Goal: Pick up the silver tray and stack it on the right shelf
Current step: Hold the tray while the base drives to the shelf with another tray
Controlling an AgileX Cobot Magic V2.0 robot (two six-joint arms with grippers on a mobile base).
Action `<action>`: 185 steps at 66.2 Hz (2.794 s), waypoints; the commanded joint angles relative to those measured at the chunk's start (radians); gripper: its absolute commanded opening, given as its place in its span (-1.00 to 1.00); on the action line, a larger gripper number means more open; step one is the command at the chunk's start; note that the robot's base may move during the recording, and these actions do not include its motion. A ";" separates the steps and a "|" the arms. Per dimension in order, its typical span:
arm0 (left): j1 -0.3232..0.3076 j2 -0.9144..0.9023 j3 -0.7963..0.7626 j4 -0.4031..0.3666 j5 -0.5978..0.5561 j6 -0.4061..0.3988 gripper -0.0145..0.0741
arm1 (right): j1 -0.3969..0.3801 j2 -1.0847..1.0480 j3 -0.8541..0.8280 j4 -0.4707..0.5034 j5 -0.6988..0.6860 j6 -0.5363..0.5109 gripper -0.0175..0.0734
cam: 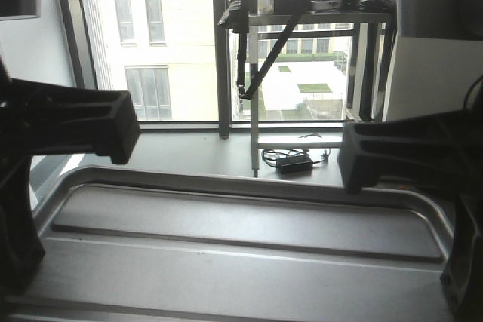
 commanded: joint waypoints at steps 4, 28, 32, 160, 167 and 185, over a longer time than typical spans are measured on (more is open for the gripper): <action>-0.002 -0.021 -0.023 0.036 0.028 0.000 -0.90 | -0.001 -0.019 -0.022 -0.035 0.030 -0.005 -0.47; -0.002 -0.021 -0.023 0.036 0.028 0.000 -0.90 | -0.001 -0.019 -0.022 -0.035 0.030 -0.005 -0.47; -0.002 -0.021 -0.023 0.036 0.028 0.000 -0.90 | -0.001 -0.019 -0.022 -0.035 0.030 -0.005 -0.47; -0.002 -0.021 -0.023 0.033 0.028 0.000 -0.90 | -0.001 -0.019 -0.022 -0.035 0.032 -0.005 -0.47; -0.002 -0.021 -0.023 0.033 0.028 0.000 -0.90 | -0.001 -0.019 -0.022 -0.035 0.038 -0.005 -0.47; -0.002 -0.021 -0.023 0.033 0.028 0.000 -0.90 | -0.001 -0.019 -0.022 -0.035 0.071 -0.005 -0.47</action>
